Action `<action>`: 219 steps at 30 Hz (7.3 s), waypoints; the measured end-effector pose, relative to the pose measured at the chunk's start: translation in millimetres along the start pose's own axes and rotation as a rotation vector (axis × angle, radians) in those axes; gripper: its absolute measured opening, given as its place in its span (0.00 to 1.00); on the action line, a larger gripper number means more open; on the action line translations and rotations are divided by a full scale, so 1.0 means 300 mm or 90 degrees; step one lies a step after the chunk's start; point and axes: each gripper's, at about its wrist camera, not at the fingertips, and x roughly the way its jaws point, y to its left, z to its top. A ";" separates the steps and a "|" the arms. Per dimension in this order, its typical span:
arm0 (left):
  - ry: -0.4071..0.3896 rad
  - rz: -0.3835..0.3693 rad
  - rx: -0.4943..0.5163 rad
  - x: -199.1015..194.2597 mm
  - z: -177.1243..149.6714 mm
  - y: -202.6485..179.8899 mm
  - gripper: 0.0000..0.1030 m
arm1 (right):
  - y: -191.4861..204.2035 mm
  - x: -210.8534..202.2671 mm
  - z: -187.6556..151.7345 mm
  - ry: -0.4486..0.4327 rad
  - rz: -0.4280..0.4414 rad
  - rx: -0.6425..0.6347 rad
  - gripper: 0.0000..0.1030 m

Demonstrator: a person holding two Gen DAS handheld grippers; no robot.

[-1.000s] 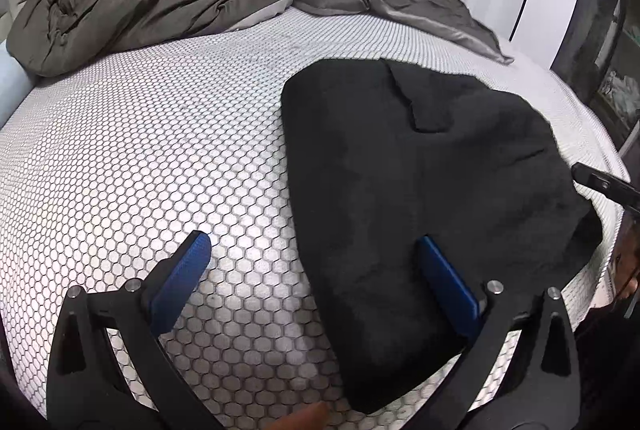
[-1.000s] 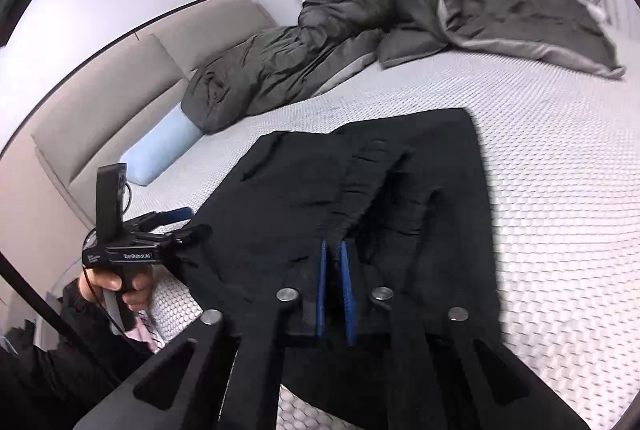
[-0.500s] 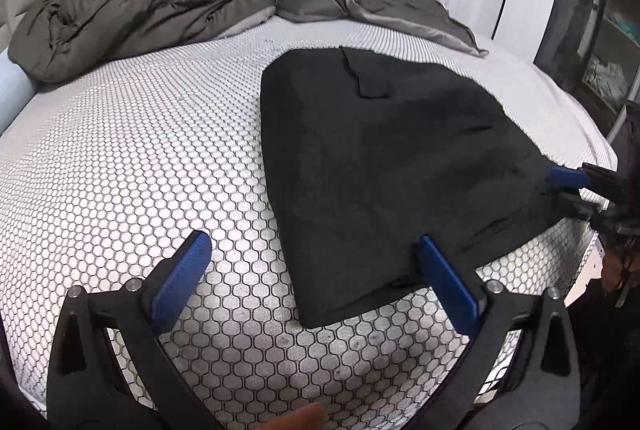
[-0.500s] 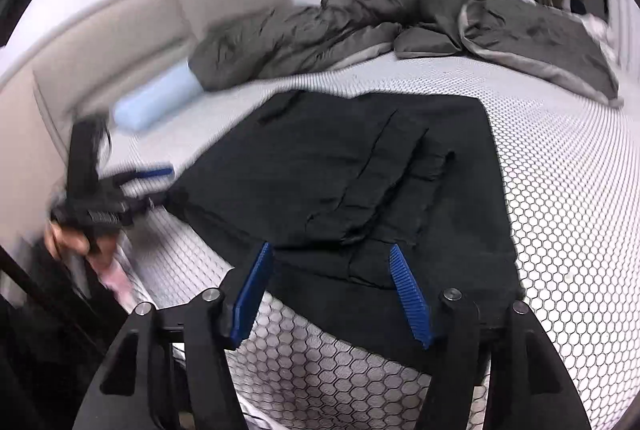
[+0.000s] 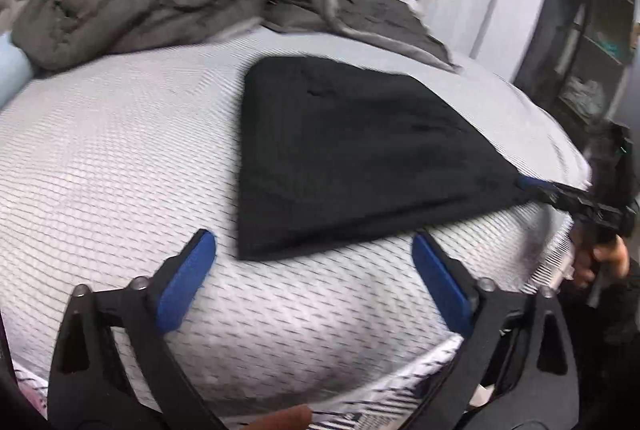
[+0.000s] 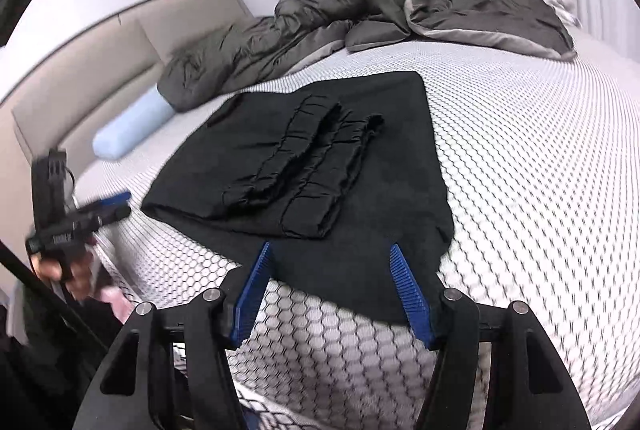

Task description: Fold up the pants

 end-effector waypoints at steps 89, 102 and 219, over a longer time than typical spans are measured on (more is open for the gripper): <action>0.008 0.141 0.066 0.099 0.148 0.028 0.78 | 0.004 0.203 0.149 0.078 0.037 0.021 0.53; 0.036 0.061 -0.059 0.294 0.517 0.219 0.78 | -0.123 0.375 0.465 0.084 0.067 0.125 0.62; -0.214 0.155 0.048 -0.089 0.012 -0.189 0.99 | 0.169 -0.138 0.024 -0.260 -0.064 -0.105 1.00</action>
